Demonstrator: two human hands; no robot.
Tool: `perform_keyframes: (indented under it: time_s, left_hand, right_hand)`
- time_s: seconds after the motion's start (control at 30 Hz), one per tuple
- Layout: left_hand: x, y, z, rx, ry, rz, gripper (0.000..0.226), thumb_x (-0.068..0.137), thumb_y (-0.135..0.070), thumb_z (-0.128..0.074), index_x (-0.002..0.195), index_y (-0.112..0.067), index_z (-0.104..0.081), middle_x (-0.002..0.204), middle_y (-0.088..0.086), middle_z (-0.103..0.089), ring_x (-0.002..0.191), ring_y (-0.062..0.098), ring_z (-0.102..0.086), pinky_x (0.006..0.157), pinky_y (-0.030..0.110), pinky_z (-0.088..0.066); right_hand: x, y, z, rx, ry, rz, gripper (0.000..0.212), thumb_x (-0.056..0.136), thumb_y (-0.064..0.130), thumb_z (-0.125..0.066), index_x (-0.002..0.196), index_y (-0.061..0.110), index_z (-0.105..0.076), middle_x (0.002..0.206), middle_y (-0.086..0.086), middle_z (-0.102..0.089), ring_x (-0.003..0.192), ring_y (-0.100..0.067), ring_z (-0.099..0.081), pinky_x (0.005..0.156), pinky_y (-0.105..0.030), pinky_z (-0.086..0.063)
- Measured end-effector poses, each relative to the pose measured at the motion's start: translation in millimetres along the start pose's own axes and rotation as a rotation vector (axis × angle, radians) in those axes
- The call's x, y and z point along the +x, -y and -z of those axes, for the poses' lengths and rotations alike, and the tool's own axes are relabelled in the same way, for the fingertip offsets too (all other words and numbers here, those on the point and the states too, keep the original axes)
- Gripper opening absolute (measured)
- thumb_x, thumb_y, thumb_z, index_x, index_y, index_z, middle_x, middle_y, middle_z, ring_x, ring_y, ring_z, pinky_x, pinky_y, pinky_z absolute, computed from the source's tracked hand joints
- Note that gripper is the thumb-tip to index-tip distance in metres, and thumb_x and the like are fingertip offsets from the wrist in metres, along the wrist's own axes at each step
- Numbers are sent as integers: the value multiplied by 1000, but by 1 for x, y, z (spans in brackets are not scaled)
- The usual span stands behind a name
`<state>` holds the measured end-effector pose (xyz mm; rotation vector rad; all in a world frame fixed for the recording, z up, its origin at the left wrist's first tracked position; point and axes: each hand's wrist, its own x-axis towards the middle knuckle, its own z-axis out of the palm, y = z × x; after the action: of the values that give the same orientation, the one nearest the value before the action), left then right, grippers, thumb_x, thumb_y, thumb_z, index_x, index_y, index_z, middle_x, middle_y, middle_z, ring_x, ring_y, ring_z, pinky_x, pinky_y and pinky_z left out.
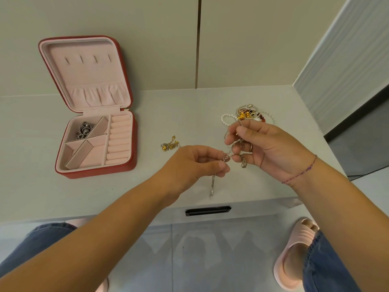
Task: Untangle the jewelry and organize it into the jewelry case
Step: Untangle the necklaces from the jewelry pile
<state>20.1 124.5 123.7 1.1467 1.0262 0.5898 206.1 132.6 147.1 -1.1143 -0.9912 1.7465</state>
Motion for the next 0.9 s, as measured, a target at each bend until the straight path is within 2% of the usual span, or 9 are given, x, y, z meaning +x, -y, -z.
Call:
perform_keyframes:
  time_s: [0.1, 0.23, 0.4, 0.63, 0.7, 0.8, 0.9]
  left_hand:
    - [0, -1, 3, -44, -55, -2, 12, 85, -7, -66, 96, -9, -70, 84, 6, -75, 78, 14, -70, 81, 22, -55]
    - [2, -3, 4, -90, -116, -24, 10, 86, -15, -64, 91, -9, -71, 79, 4, -74, 74, 13, -69, 75, 20, -55]
    - [3, -3, 5, -124, -127, -25, 14, 90, -14, -59, 96, -11, -72, 86, 5, -75, 78, 14, -69, 84, 25, -56]
    - [1, -7, 7, -39, -138, -72, 18, 93, -9, -57, 108, -15, -65, 92, 6, -75, 76, 11, -65, 83, 23, -54]
    - [1, -8, 7, -2, -147, -90, 20, 92, -8, -59, 109, -16, -64, 91, 5, -75, 76, 11, -66, 83, 23, -53]
    - [0, -9, 7, 8, -172, -101, 23, 87, -7, -65, 108, -17, -65, 89, 4, -75, 76, 13, -68, 89, 29, -51]
    - [1, -9, 7, -3, -199, -104, 23, 84, -10, -68, 105, -18, -67, 86, 3, -75, 75, 14, -69, 89, 30, -52]
  right_hand:
    - [0, -1, 3, -92, -37, -7, 14, 91, 10, -52, 96, 7, -64, 81, -7, -66, 64, -11, -59, 58, -25, -54]
    - [-1, -3, 3, -226, -35, -4, 14, 82, 5, -63, 95, 9, -67, 76, -2, -63, 64, -9, -58, 58, -23, -53]
    - [-1, -8, 0, -438, -6, 4, 19, 77, 2, -71, 92, 13, -68, 71, 1, -55, 55, -8, -48, 50, -18, -41]
    - [0, -10, 0, -494, -44, 9, 40, 75, 3, -74, 106, 17, -52, 67, 3, -53, 55, -8, -43, 48, -18, -36]
    - [0, -9, 0, -543, -41, 57, 34, 76, 3, -74, 102, 16, -56, 65, 2, -50, 55, -7, -43, 48, -14, -36]
    - [-1, -8, -2, -636, -41, 138, 13, 80, 5, -71, 88, 14, -67, 61, 3, -50, 52, -2, -43, 48, -8, -34]
    - [-2, -8, -3, -642, -67, 166, 6, 82, 9, -70, 82, 14, -70, 56, 11, -51, 51, 1, -43, 47, -8, -33]
